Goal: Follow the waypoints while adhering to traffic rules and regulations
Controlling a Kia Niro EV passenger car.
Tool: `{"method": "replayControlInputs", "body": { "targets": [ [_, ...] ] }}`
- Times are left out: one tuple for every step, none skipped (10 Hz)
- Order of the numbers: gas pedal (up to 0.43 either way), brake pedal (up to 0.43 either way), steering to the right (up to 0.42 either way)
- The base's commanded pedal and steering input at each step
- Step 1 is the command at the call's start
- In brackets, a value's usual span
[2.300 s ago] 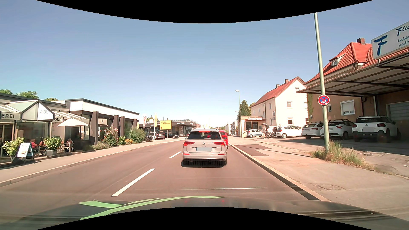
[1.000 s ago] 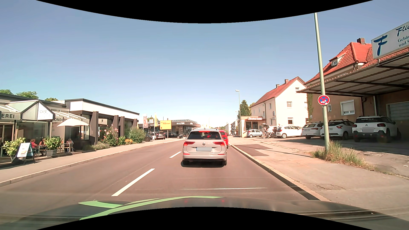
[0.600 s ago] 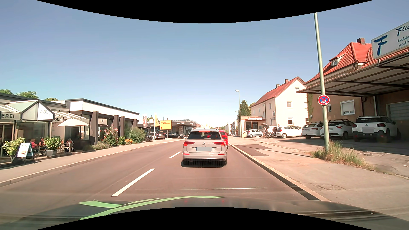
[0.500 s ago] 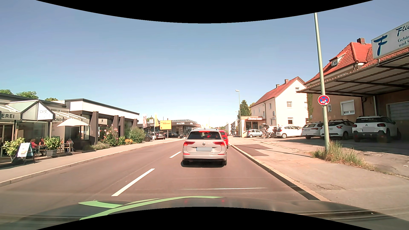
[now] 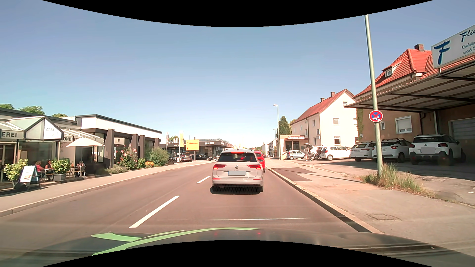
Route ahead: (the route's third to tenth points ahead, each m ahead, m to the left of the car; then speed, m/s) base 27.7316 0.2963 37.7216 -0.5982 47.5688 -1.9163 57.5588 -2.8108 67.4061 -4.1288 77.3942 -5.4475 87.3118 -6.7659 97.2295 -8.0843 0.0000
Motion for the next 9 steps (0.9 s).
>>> {"method": "replayControlInputs", "body": {
  "targets": [
    [0.0,0.238,0.008],
    [0.0,0.238,0.008],
    [0.0,0.238,0.008],
    [0.0,0.238,0.008],
    [0.0,0.238,0.008],
    [0.0,0.244,0.008],
    [0.0,0.238,0.008],
    [0.0,0.244,0.008],
    [0.0,0.238,0.008]
  ]
}}
